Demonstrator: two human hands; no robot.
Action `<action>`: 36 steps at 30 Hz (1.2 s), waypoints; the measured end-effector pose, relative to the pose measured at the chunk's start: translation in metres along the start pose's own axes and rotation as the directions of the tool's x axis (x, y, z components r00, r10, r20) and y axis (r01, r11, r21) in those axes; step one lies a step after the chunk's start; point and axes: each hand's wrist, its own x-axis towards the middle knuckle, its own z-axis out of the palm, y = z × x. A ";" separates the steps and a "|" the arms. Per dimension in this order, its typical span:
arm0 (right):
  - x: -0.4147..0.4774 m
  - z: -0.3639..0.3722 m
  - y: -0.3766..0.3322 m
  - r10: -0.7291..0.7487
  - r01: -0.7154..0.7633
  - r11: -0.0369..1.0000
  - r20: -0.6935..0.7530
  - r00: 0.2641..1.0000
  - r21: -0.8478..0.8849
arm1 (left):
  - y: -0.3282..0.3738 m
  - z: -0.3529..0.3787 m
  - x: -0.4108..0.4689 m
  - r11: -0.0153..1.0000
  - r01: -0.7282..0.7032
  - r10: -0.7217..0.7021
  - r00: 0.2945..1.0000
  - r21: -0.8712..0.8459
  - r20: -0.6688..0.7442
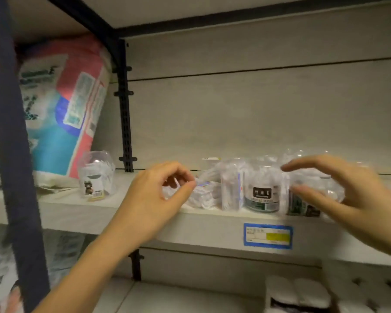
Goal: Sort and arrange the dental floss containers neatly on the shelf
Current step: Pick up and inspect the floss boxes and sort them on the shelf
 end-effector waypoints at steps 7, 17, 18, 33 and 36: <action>0.078 0.019 -0.026 -0.091 0.117 0.986 0.196 0.976 -0.121 | -0.030 -0.009 0.013 0.999 -0.024 0.026 0.998 -0.032 0.058; 0.126 0.023 -0.039 0.003 0.229 0.907 0.550 0.835 -0.353 | -0.041 -0.005 0.011 0.995 -0.003 0.009 0.998 -0.098 0.058; 0.127 0.017 -0.041 -0.009 0.233 0.907 0.536 0.844 -0.351 | -0.041 -0.005 0.012 0.994 0.000 0.006 0.999 -0.105 0.049; 0.090 0.023 -0.058 0.182 -0.343 0.793 0.341 0.922 0.503 | -0.034 -0.016 0.016 0.648 0.239 -0.048 0.960 -0.723 0.275; 0.089 0.027 -0.058 0.173 -0.341 0.801 0.356 0.919 0.492 | -0.039 -0.016 0.013 0.648 0.262 -0.046 0.951 -0.715 0.306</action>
